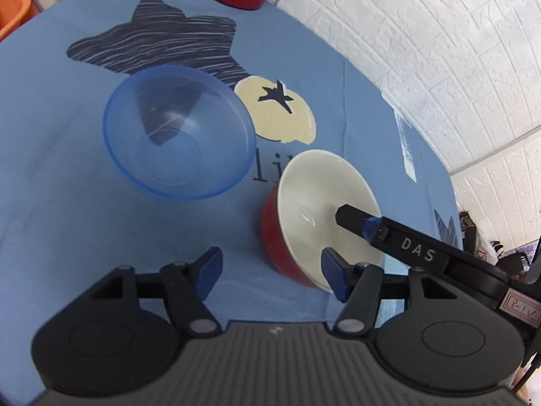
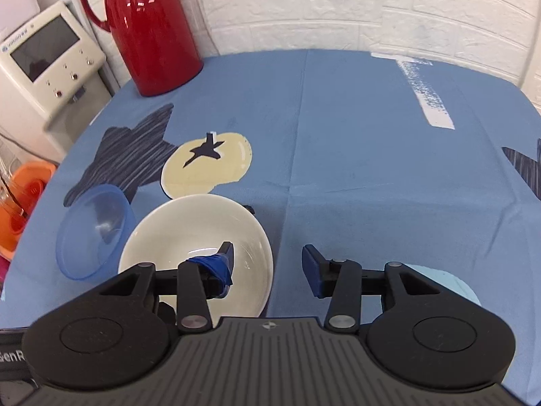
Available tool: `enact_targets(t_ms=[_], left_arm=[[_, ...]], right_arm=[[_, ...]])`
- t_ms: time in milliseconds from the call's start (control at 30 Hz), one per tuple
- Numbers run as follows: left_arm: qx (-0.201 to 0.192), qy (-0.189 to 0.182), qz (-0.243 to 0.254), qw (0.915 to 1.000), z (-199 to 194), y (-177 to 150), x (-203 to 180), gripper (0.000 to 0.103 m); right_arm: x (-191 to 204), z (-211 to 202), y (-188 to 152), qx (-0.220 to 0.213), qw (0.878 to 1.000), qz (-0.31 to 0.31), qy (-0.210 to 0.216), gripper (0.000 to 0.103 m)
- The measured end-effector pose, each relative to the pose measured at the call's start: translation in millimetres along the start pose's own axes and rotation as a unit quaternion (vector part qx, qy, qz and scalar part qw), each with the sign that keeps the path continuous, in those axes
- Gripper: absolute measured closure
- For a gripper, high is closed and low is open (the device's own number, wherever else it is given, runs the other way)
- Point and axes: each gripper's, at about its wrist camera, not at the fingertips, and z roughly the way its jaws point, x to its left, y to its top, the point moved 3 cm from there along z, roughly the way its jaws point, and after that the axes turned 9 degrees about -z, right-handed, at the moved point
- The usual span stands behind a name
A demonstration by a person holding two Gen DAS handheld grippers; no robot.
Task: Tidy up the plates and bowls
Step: 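Move both tools to the red-and-white bowl and grasp its rim, then carry the red-and-white bowl with both tools into the steel bowl and open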
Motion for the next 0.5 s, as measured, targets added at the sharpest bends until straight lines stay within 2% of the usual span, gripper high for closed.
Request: enact_targets(t_ms=[100, 233, 300, 400, 500], left_arm=[[-0.006, 0.003, 0.001, 1.0000, 5.2, 4.7, 0.3, 0.041], [-0.014, 0.007, 0.005, 0.9999, 6.8, 9.4, 0.8, 0.043], [-0.014, 0.012, 0.016, 0.9997, 8.3, 9.4, -1.7, 0.059], [0.006, 0.005, 0.023, 0.9997, 13.8, 10.2, -2.2, 0.081], [0.005, 0.006, 0.029, 0.9996, 13.5, 9.8, -2.1, 0.090]], right_arm=[[-0.3, 8.3, 1.3, 0.012, 1.000, 0.002, -0.009, 0.074], [-1.9, 9.8, 2.7, -0.017, 0.999, 0.005, 0.026, 0.075], [0.0, 11.5, 3.0, -0.021, 0.999, 0.001, 0.036, 0.079], [5.9, 12.1, -1.9, -0.017, 1.000, -0.016, 0.012, 0.082], [11.8, 9.8, -7.0, -0.011, 0.999, -0.026, 0.019, 0.083]])
